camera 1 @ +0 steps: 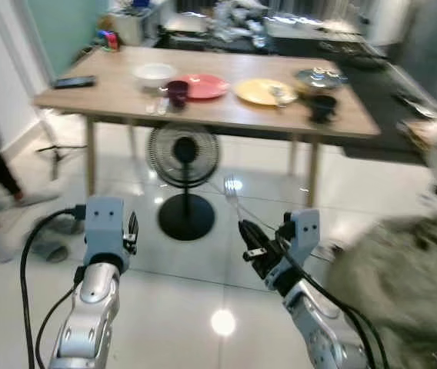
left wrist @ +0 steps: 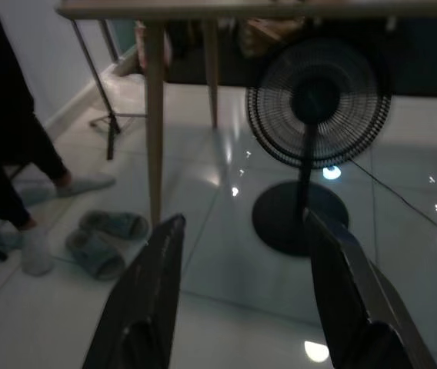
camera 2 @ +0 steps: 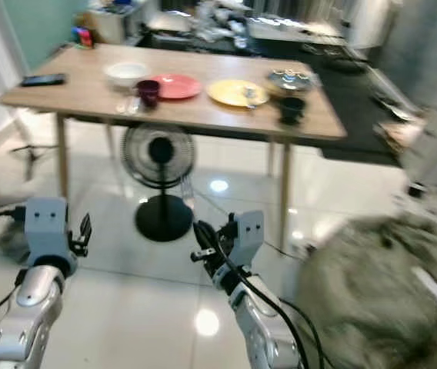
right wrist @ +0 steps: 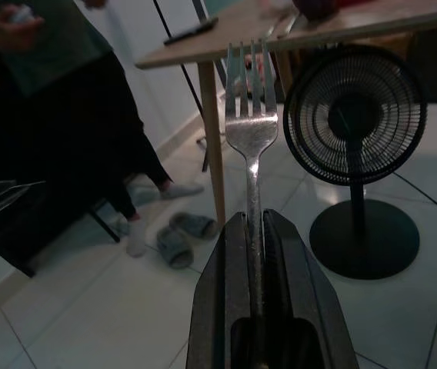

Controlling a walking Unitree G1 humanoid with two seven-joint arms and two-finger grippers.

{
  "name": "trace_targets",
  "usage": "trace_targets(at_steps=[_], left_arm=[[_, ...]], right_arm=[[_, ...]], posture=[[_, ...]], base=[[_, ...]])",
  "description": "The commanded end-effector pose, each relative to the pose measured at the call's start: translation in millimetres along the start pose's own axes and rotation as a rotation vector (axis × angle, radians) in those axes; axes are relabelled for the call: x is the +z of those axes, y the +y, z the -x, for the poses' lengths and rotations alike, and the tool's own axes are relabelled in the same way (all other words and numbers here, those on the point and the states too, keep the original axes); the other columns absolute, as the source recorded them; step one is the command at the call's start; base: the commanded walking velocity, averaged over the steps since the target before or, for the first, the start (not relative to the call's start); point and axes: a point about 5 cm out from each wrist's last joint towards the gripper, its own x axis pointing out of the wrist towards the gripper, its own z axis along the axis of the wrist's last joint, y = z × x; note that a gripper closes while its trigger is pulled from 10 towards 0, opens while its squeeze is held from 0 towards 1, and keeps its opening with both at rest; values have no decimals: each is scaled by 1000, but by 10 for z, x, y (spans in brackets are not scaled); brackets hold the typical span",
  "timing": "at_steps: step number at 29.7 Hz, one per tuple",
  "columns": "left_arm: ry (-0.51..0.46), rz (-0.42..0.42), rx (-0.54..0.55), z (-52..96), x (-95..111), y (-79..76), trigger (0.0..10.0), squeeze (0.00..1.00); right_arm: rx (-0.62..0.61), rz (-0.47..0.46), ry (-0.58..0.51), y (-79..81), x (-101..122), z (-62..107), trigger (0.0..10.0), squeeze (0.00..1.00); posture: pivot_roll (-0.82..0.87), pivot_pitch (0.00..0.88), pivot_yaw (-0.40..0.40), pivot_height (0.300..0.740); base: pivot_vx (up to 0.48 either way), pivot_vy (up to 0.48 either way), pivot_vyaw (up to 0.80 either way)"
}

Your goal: Setting the table

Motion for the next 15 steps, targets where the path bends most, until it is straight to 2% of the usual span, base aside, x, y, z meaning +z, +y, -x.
trace_targets(at_steps=[1,5,10,15], left_arm=[[13,-7,5,17,-26,14,10000,0],[7,0,4,6,8,28,10000,0],[4,5,0,5,22,20,10000,0],[5,6,-6,7,26,6,10000,0]], right_arm=[[-14,-8,-6,-9,4,-1,10000,0],[-98,-14,-35,-137,93,-11,10000,0],[-138,-28,-45,-209,117,1,10000,0],[-146,-24,-41,-213,107,6,10000,0]], posture=[[-19,0,35,740],[-20,0,38,740],[-22,0,40,740],[-22,0,41,740]], base=[[480,0,0],[480,0,-153],[480,0,-800],[480,0,-800]])
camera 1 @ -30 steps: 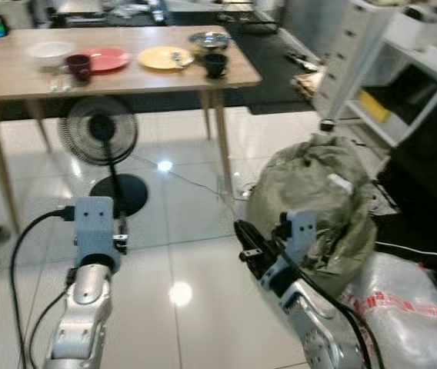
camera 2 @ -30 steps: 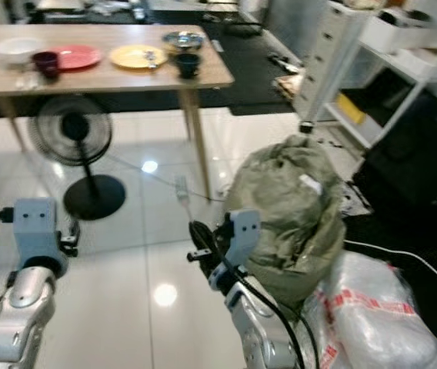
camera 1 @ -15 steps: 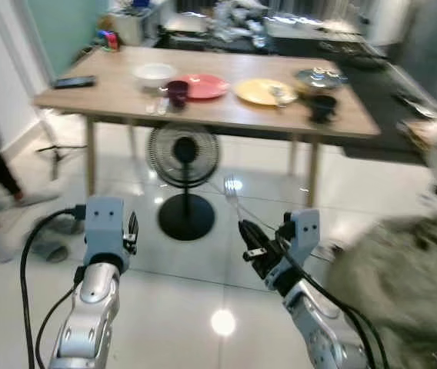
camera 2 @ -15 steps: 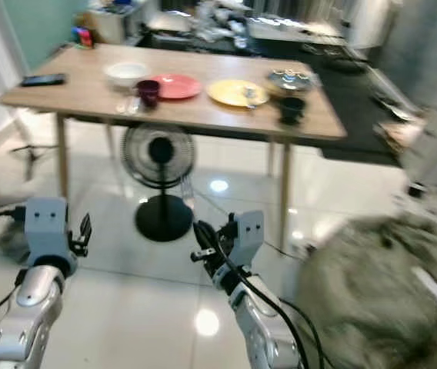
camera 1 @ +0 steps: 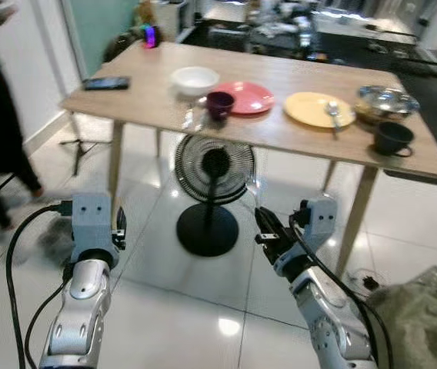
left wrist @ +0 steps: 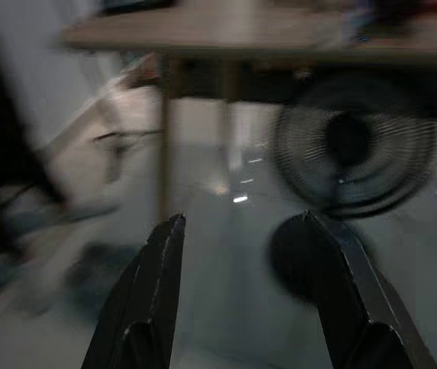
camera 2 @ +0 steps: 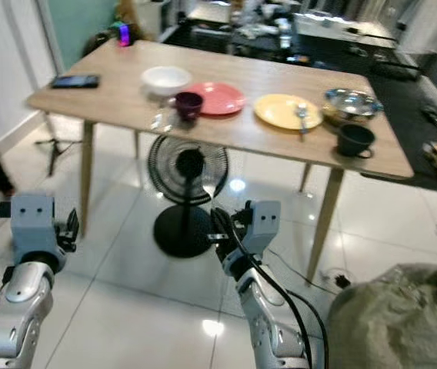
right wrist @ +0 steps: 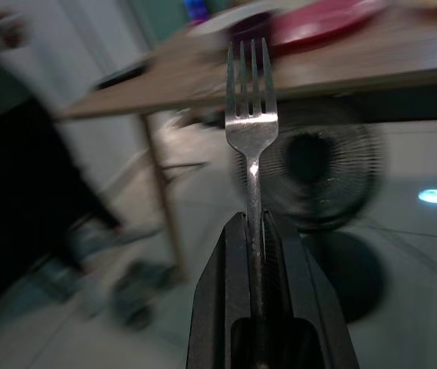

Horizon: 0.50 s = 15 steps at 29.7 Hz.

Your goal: Setting the table

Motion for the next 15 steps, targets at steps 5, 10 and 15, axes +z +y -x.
trace_targets(at_steps=[5,10,15], left_arm=[[23,-4,-21,27,-46,-33,10000,0],[23,-6,-22,26,-42,-31,10000,0],[23,-7,-24,27,-37,-33,10000,0]], right_arm=[[-31,-5,3,-35,-12,12,10000,0],[-49,-2,-9,-56,6,1,10000,0],[-53,5,-24,-55,46,-16,10000,0]], posture=[[-20,0,43,740],[-18,0,45,740],[-16,0,46,740]], base=[[480,0,-800],[480,0,-640],[480,0,0]])
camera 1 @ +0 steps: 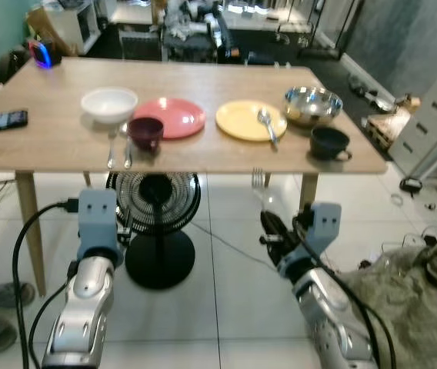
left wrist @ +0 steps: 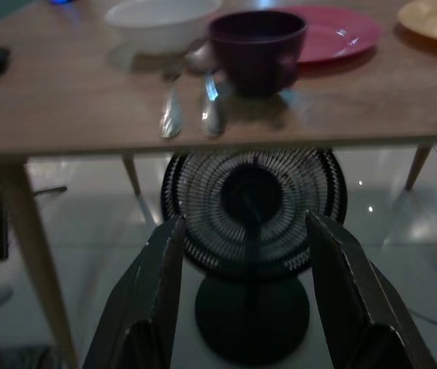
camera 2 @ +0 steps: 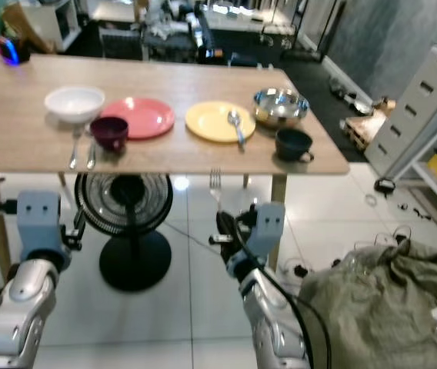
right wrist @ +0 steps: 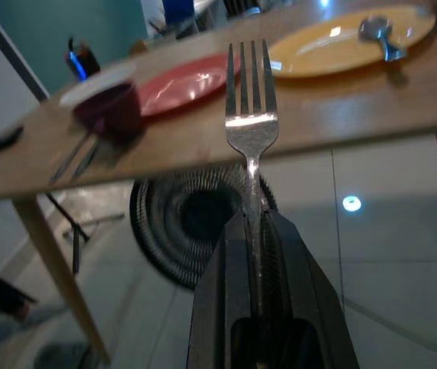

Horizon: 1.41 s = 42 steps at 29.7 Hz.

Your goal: Setting the table

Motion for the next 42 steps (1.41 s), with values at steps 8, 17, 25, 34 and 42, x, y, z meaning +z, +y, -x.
trace_targets(at_steps=[8,17,25,34,42], left_arm=[[5,-7,-11,9,6,-12,10000,0],[-157,-112,-124,50,354,-107,10000,0],[-282,-177,-217,105,661,-178,10000,0],[-306,-204,-279,182,734,-254,10000,0],[-292,-192,-300,231,699,-286,10000,0]], right_arm=[[-121,24,-77,-160,159,-31,10000,0],[-239,9,-144,-349,327,-35,10000,0],[-191,31,-185,-268,457,-80,10000,0],[45,44,-164,127,503,-131,10000,0],[285,41,-97,505,421,-70,10000,0]], posture=[[-14,0,46,740],[-13,0,48,740],[-6,0,51,740],[-7,0,50,740],[-6,0,46,740]], base=[[480,0,0],[480,0,-504],[480,0,-200],[256,0,0],[0,0,0]])
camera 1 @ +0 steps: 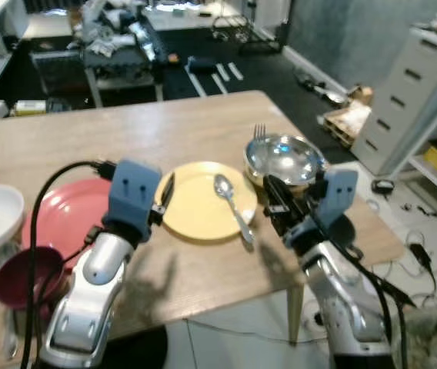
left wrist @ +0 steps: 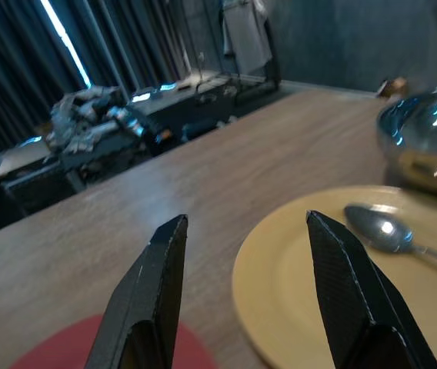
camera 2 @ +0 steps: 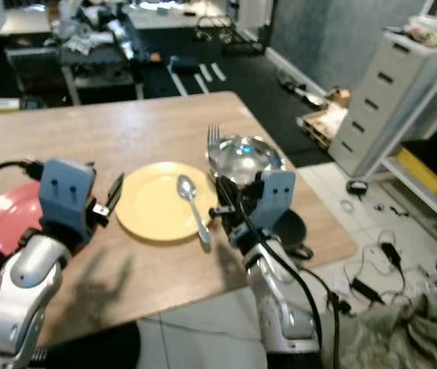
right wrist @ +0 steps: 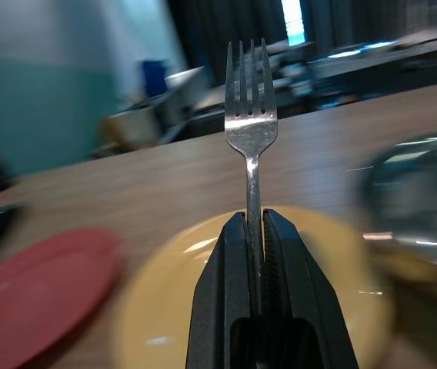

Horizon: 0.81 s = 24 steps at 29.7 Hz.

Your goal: Setting the table

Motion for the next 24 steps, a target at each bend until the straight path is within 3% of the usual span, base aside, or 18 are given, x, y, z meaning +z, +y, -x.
trace_targets(at_steps=[1,5,8,14,24], left_arm=[[17,0,-15,26,-20,-27,10000,0],[53,16,-36,33,-39,-11,10000,0],[102,99,-10,34,-39,87,10000,0],[128,90,-43,23,-39,158,10000,0],[151,147,-47,46,-39,96,10000,0]], right_arm=[[65,-12,19,117,-27,18,10000,0],[16,49,39,168,-76,-61,10000,0],[-103,51,81,94,-158,-135,10000,0],[-151,39,109,84,-215,-208,10000,0],[-186,48,113,18,-224,-138,10000,0]], posture=[[-6,0,46,740],[5,0,39,740],[29,0,31,740],[49,0,28,740],[29,5,40,740]], base=[[0,0,0],[0,0,0],[0,0,0],[0,0,0],[0,0,0]])
